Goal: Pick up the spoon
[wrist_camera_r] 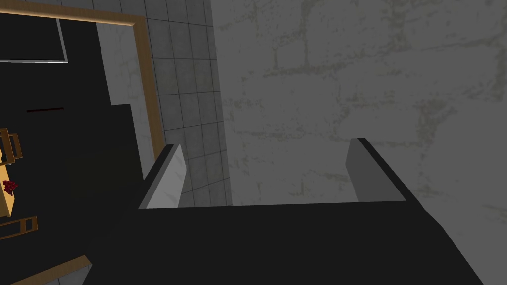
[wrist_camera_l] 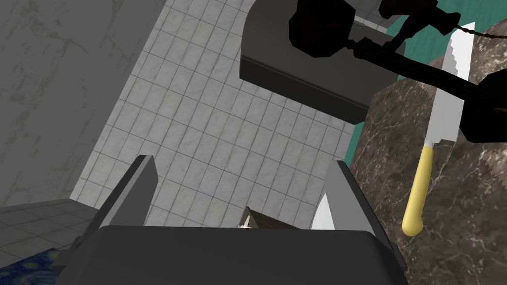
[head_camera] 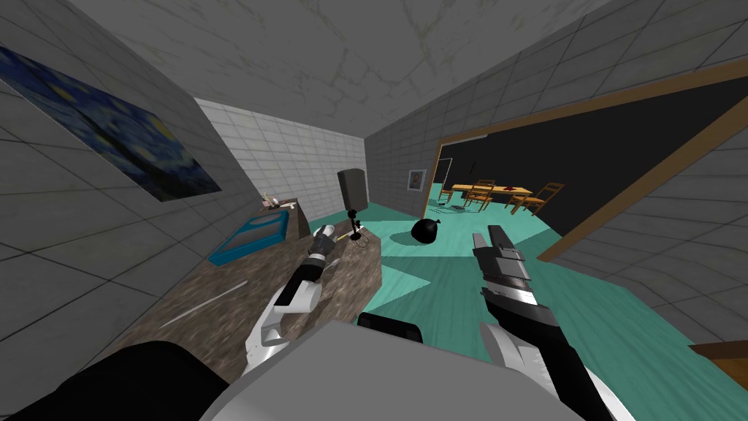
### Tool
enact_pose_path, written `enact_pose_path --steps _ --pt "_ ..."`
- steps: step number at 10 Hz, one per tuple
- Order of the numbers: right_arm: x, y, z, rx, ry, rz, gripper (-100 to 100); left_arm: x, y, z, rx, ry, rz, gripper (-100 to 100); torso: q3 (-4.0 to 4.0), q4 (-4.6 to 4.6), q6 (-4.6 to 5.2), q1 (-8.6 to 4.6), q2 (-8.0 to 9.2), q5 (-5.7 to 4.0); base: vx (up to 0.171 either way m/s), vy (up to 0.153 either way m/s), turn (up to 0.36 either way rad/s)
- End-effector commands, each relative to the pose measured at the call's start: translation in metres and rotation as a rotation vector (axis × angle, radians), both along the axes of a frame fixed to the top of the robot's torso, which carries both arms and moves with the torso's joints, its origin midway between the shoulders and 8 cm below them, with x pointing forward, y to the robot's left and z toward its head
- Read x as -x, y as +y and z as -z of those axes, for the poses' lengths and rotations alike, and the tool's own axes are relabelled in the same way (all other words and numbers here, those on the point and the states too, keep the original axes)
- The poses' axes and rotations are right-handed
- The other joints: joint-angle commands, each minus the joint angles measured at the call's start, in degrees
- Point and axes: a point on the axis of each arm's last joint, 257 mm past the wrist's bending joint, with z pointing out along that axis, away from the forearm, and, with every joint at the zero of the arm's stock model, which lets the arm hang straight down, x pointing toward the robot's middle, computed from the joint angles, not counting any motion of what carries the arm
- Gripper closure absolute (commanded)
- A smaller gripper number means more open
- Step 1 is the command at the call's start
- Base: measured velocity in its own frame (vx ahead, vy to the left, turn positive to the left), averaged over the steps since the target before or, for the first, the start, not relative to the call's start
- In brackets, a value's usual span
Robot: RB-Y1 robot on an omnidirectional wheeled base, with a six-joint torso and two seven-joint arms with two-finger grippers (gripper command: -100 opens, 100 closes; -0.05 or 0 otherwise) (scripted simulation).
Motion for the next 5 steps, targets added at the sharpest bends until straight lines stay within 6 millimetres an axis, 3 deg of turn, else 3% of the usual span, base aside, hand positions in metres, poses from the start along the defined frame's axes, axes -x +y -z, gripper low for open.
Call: enact_pose_path --steps 1,5 --pt "0.0 0.0 0.0 0.0 0.0 0.0 0 -0.001 0.004 0.009 0.03 0.039 -0.004 -100 0.0 0.0 0.0 0.0 0.0 0.0 0.037 -0.024 -0.008" --pt "0.0 0.0 0.0 0.0 0.0 0.0 0 -0.003 0.018 0.023 0.131 0.108 -0.012 -100 0.0 0.0 0.0 0.01 0.01 0.0 0.034 -0.026 -0.012"
